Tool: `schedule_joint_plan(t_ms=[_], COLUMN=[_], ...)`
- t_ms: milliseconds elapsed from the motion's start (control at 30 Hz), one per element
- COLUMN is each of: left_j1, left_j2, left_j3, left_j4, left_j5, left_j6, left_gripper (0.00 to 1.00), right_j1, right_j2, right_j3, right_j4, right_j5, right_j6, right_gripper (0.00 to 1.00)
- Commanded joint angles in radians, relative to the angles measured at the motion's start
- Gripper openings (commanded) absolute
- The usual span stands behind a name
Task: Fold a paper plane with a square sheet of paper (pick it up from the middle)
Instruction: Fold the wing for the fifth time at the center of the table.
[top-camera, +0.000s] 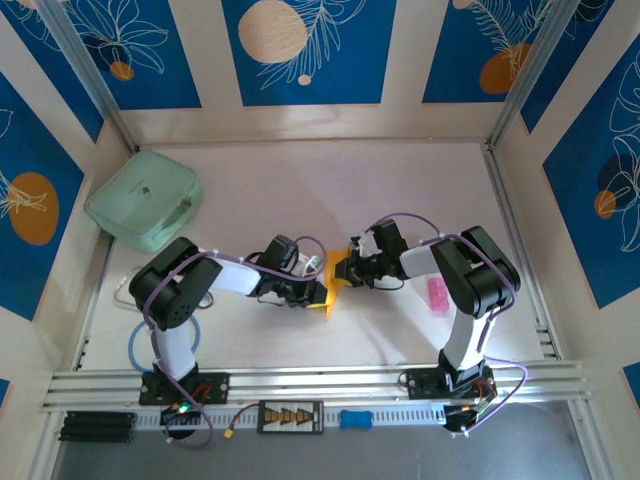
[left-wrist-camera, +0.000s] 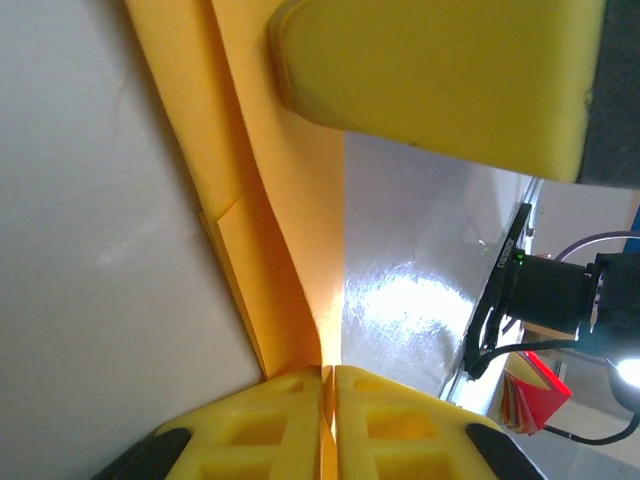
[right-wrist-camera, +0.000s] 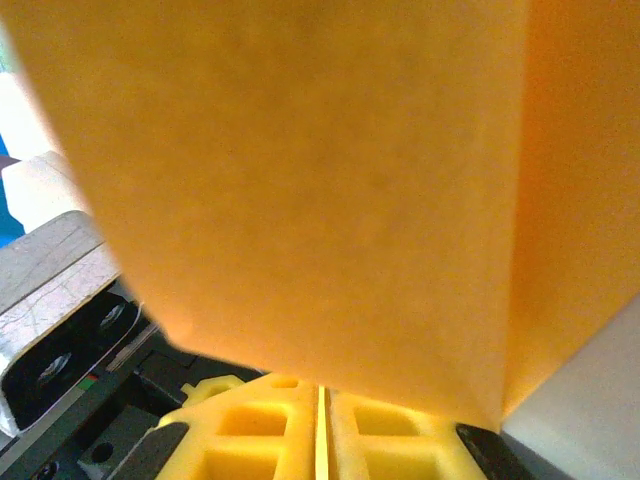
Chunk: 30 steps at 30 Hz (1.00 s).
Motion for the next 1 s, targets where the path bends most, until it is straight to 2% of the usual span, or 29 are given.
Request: schedule_joint_plan(t_ms=[0,200,300,433,633,733,833,967], left_j1=[-0.013,-0.025,-0.028,-0.039,-0.054,-0.060,-0.064,-0.067], left_j2=[0.012,0.016,0.010,-0.003,-0.008,-0.007,-0.005,-0.018], left_j3=[0.001,0.006,0.010,0.013,0.007,0.006,0.007,0.012], left_j4=[-0.108,-0.133,-0.164,-0.212,-0.238,-0.256,-0.259,-0.282], left_j5=[0.018,0.015,0.008,-0.015,-0.031,-0.049,-0.042,-0.057], left_j6=[0.031,0.044,0.063,0.086,0.101,0.108,0.115,0.124], left_gripper=[0.13,0.04,0.02,0.11,0.10,0.04,0.03,0.12], right_j1=[0.005,0.005,0.004,0.004,0.005,0.004,0.004,0.004], right_j2=[0.048,0.050,0.051,0.053,0.052,0.050,0.047,0.042], right_j3=[-0.014,-0.018,-0.019,-0.024,-0.029,-0.030,-0.031,-0.031], right_j4=[-0.103,-0.116,-0.118,-0.120,-0.122,-0.124,-0.130,-0.136], right_j5=[0.120,0.136,0.144,0.158,0.169,0.172,0.176,0.182], right_j6=[0.003,0.007,0.014,0.022,0.034,0.035,0.037,0.040], right_gripper=[0.13,0.12,0.12,0.12,0.12,0.12,0.12,0.12])
